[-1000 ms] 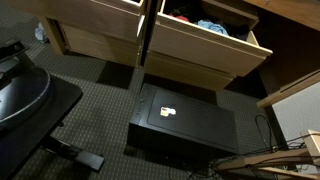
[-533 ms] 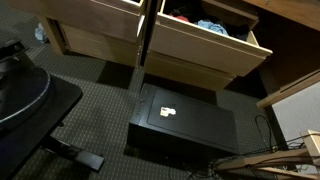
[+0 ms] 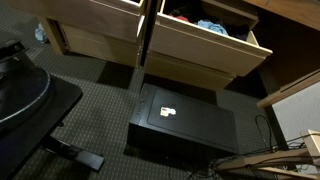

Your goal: Open the top right drawer and close the top left drawer.

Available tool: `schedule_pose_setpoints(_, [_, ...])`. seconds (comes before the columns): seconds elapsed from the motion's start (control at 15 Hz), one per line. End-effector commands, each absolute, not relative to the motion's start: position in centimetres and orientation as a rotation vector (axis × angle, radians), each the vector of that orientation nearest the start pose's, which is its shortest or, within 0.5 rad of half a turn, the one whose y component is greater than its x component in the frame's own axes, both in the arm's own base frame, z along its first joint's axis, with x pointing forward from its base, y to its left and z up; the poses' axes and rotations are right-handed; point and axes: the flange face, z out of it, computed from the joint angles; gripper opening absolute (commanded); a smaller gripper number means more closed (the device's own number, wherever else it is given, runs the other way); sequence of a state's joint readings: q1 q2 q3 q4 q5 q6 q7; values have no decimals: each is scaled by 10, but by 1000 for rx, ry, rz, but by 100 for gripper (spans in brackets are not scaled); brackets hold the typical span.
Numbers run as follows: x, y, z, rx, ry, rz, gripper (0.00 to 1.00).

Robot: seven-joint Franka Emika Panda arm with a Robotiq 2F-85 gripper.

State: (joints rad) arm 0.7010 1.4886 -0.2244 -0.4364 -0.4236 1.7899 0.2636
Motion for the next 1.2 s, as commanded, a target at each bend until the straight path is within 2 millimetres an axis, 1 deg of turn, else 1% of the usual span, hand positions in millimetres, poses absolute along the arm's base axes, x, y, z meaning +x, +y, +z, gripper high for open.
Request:
schedule_pose_setpoints(0.0, [638, 462, 106, 2410, 893, 133, 100])
schedule_pose_setpoints(0.07, [627, 473, 100, 2425, 927, 117, 100])
schedule_pose_setpoints(0.2, [615, 482, 85, 2469, 958, 77, 100])
schedule_pose_setpoints(0.27, [609, 489, 83, 2478, 1007, 59, 100])
schedule_pose_setpoints(0.47, [585, 518, 77, 2477, 1210, 19, 100])
schedule_pose_setpoints(0.53, [578, 523, 76, 2464, 1277, -13, 100])
schedule_pose_setpoints(0.6, [573, 525, 76, 2430, 1340, -65, 100])
schedule_pose_setpoints(0.67, [575, 527, 81, 2453, 1228, -1, 100])
schedule_pose_setpoints(0.93, [574, 529, 81, 2449, 1235, 1, 100])
schedule_pose_setpoints(1.0, [572, 533, 87, 2404, 1228, 33, 100])
schedule_pose_setpoints(1.13, [558, 551, 109, 2282, 1249, 73, 100])
